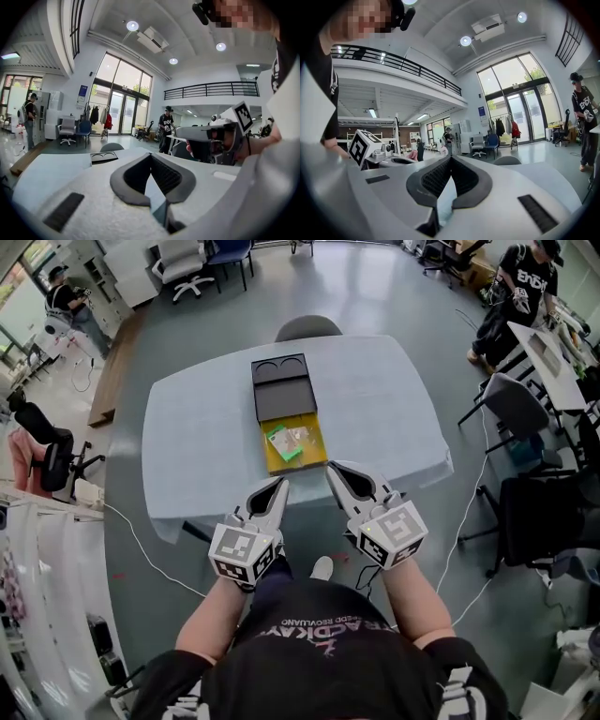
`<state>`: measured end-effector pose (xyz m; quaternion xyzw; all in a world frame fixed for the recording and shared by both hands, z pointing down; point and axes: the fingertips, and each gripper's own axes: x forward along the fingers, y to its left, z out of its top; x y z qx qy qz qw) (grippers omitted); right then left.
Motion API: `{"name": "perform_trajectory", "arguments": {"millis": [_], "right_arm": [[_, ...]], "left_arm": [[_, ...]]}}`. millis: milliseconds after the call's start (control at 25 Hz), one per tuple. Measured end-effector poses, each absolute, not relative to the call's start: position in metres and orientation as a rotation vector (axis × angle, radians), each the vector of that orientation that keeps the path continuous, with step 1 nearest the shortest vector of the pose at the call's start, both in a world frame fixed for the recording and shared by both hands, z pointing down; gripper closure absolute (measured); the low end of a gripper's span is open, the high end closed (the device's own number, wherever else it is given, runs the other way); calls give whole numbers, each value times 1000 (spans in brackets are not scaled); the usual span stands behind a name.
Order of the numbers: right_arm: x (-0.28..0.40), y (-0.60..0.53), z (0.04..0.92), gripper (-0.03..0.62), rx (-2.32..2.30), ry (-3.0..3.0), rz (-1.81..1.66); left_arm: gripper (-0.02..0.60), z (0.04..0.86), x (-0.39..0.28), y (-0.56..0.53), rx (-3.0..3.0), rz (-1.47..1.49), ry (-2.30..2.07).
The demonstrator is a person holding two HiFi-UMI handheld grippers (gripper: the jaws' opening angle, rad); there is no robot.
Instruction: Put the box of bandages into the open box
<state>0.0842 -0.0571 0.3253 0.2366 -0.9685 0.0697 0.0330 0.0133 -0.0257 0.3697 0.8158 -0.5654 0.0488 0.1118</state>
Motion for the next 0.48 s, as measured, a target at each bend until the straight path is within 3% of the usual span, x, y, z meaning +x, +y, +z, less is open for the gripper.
{"name": "perform_trajectory", "arguments": {"millis": [480], "right_arm": [[44,-35,328,585,701,-2979,237]], "left_arm": [[565,361,-26,0,2393,135,-1682]]}}
